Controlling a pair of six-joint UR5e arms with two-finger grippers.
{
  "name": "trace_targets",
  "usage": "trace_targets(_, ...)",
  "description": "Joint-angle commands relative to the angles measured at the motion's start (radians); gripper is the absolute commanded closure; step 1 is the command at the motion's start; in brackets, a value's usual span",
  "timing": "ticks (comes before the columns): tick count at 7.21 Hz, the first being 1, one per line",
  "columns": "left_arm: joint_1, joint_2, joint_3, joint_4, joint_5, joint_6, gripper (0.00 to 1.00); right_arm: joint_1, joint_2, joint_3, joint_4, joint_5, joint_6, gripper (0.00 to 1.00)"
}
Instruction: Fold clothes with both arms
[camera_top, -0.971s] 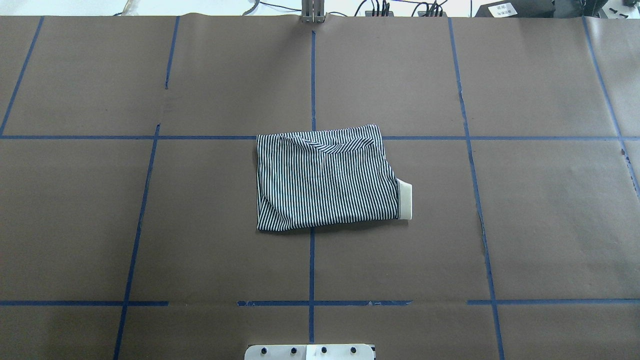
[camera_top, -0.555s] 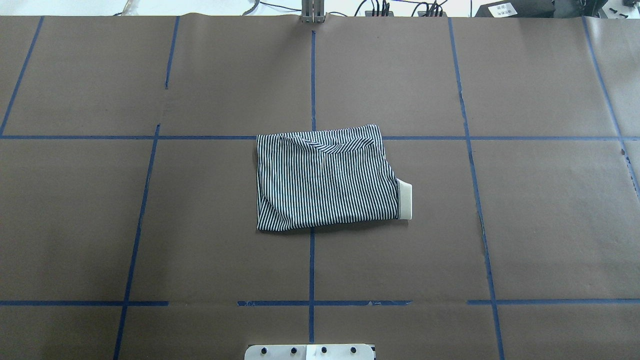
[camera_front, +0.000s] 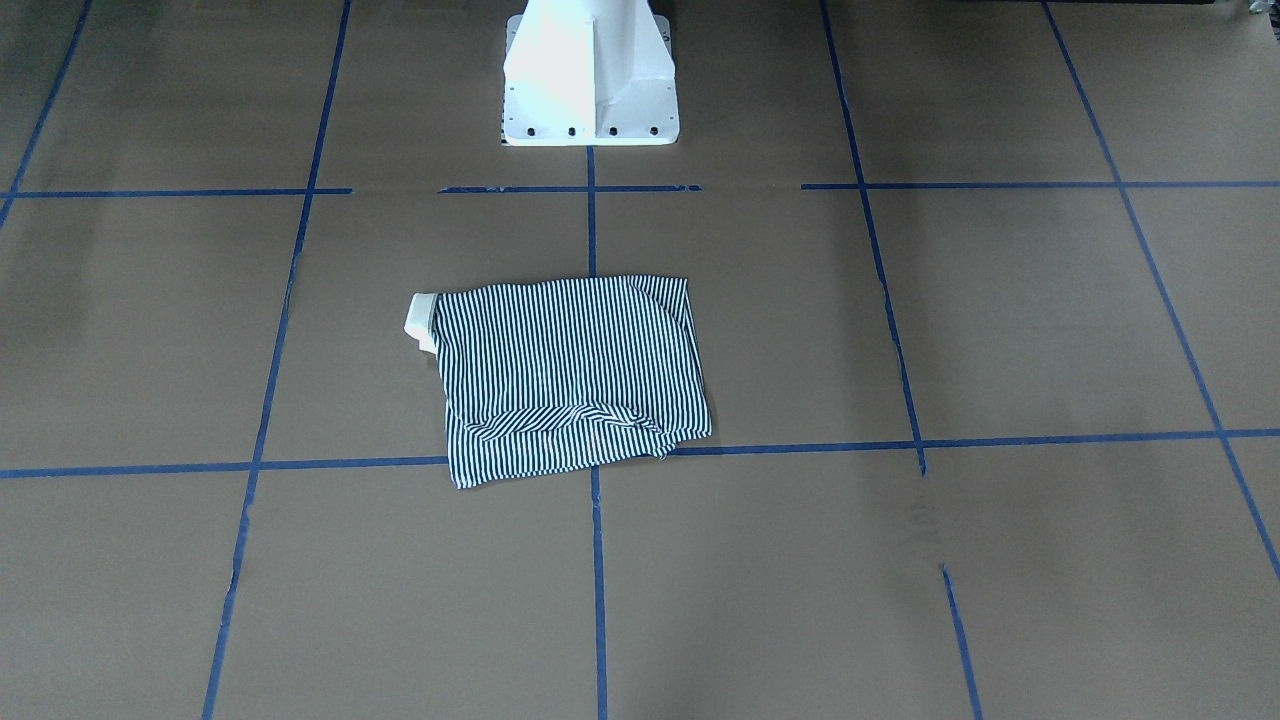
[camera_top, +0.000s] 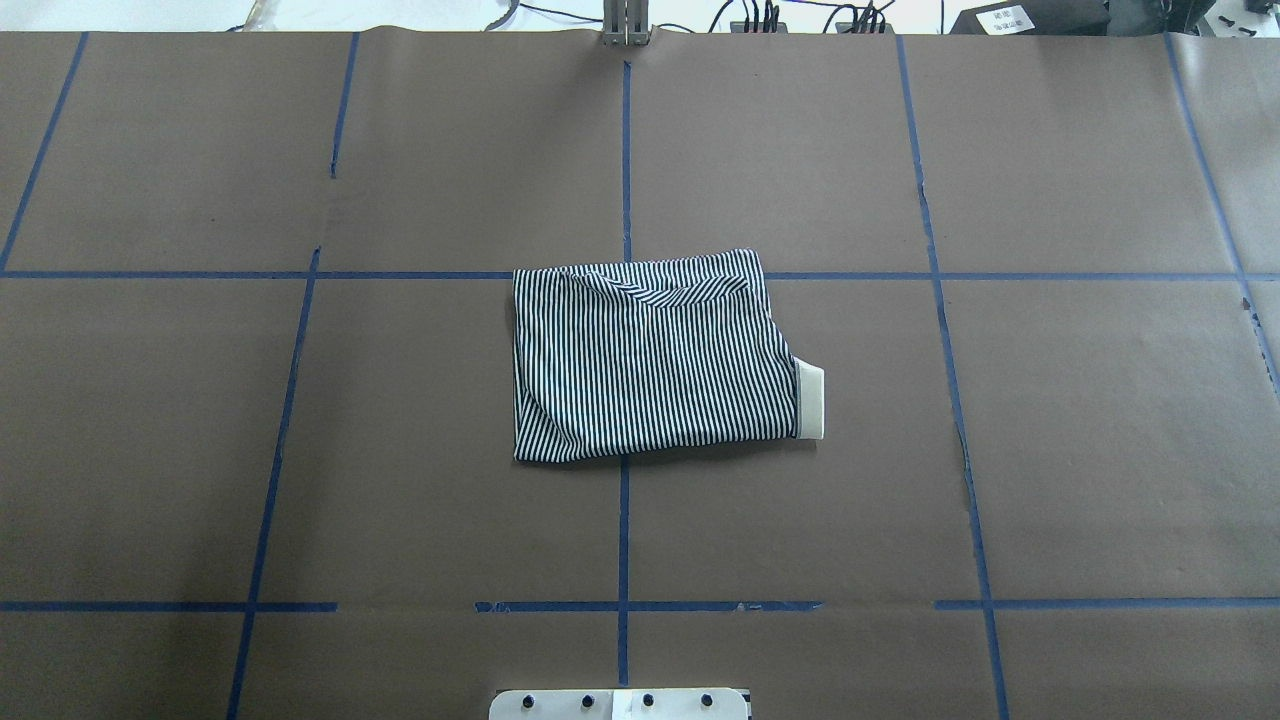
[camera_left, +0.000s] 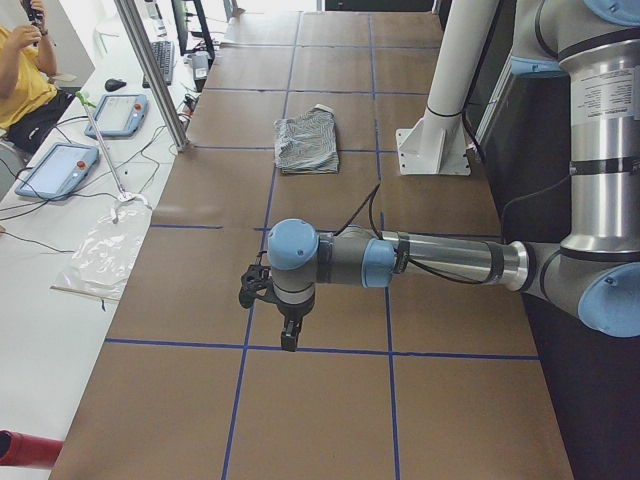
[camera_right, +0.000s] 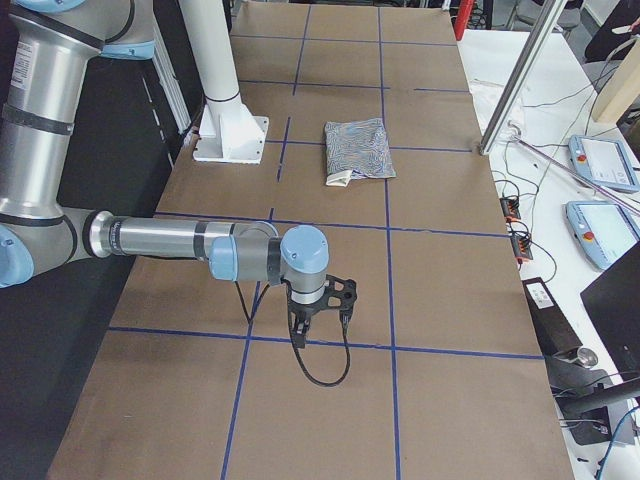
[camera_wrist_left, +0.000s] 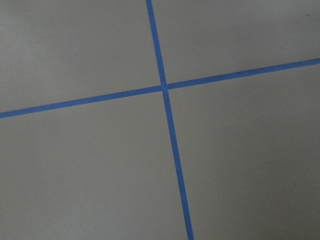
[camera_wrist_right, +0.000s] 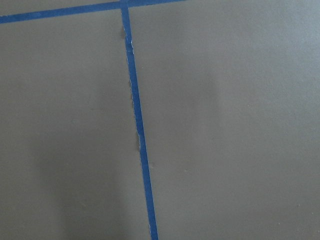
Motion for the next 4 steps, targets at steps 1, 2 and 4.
trace_targets(1, -0.004, 0.025, 0.004, 0.000, -0.001, 0.043, 0.00, 0.001, -0.002, -0.008, 0.000, -0.002, 0.000, 0.00)
trace_targets(2, -0.004, 0.028, 0.000, 0.002, 0.000, 0.043, 0.00, 0.001, -0.003, -0.008, 0.000, -0.002, 0.002, 0.00)
trace_targets(4, -0.001, 0.016, -0.006, 0.008, 0.006, 0.034, 0.00, 0.001, -0.003, -0.014, 0.000, -0.004, 0.002, 0.00)
